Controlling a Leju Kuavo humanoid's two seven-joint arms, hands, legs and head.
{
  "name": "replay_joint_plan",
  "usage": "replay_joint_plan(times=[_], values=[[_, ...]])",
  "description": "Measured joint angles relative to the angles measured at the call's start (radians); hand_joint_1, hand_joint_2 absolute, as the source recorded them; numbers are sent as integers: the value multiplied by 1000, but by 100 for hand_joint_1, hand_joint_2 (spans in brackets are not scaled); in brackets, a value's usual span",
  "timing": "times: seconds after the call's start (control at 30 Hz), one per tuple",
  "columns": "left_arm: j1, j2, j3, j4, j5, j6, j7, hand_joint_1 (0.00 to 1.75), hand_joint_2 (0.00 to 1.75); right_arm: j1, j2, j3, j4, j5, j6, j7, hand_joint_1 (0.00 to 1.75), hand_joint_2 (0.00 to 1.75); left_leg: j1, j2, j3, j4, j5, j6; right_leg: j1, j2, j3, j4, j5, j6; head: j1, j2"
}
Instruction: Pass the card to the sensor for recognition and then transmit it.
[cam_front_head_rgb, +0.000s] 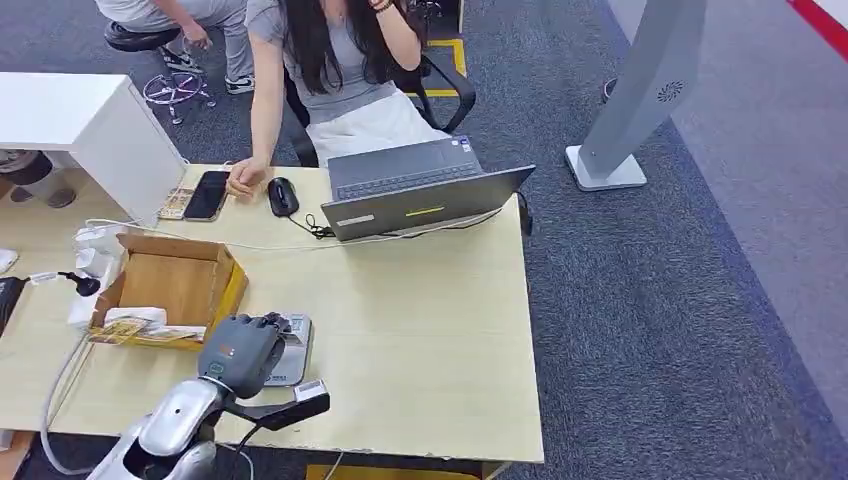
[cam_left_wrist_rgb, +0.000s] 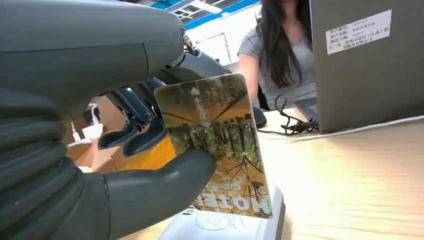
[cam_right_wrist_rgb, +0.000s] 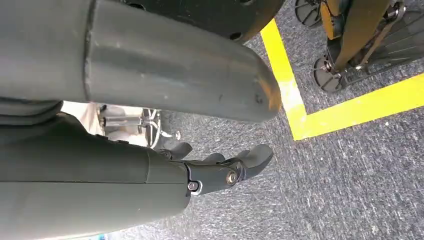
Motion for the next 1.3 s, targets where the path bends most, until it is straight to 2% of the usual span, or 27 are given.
replay_joint_plan(times=[0.13,0.3,0.43,0.53,0.77,0.8,0.87,0.97,1.03,1.13,1.2,1.3], values=[[1,8,0,0,-1,-13,6,175,175,0,1,-1,0,2,0,0,0,0,0,0,0,0,0,0,0,0,0,0,0,0,0,0],[-7,29,0,11,30,-90,13,175,175,0,2,-1,0,17,4,2,0,0,0,0,0,0,0,0,0,0,0,0,0,0,0,0],[-36,32,0,44,61,-74,10,175,175,0,2,-1,0,24,5,4,0,0,0,0,0,0,0,0,0,0,0,0,0,0,0,0],[-72,18,0,72,65,-64,31,175,175,0,2,-1,0,34,6,10,0,0,0,-1,0,0,0,0,0,-1,-1,0,0,0,0,0],[-258,-62,2,159,74,-44,54,175,175,-2,2,1,0,59,21,16,0,0,0,-5,0,0,3,2,0,-5,1,0,1,1,0,0],[-283,-73,3,168,73,-24,57,175,175,-2,2,2,0,63,21,18,0,0,0,-5,0,0,3,2,0,-6,1,0,1,1,0,0],[-337,-101,15,184,51,63,76,175,175,-2,2,6,0,82,24,24,0,0,0,-5,0,1,3,2,0,-5,1,0,2,0,0,0],[-462,-138,43,219,4,170,88,175,175,-4,2,21,0,117,38,42,0,0,0,-7,-1,1,3,1,0,-7,1,0,2,0,0,0],[-549,-151,71,264,-4,188,74,175,175,-7,2,32,0,127,40,45,0,0,0,-6,-1,1,3,1,0,-6,1,0,2,0,0,0],[-620,-167,96,309,-31,212,66,175,175,-8,2,41,0,140,43,51,0,0,0,-6,-1,1,4,1,0,-6,0,0,3,-1,0,0],[-686,-173,110,371,-83,217,79,175,175,-9,0,51,0,156,57,50,0,0,1,-7,-2,1,4,0,0,-7,0,0,3,-1,0,0],[-830,-177,131,546,-170,218,103,175,175,-14,-1,64,0,179,71,44,0,0,0,-5,-1,1,5,0,0,-5,0,1,3,-2,0,0]])
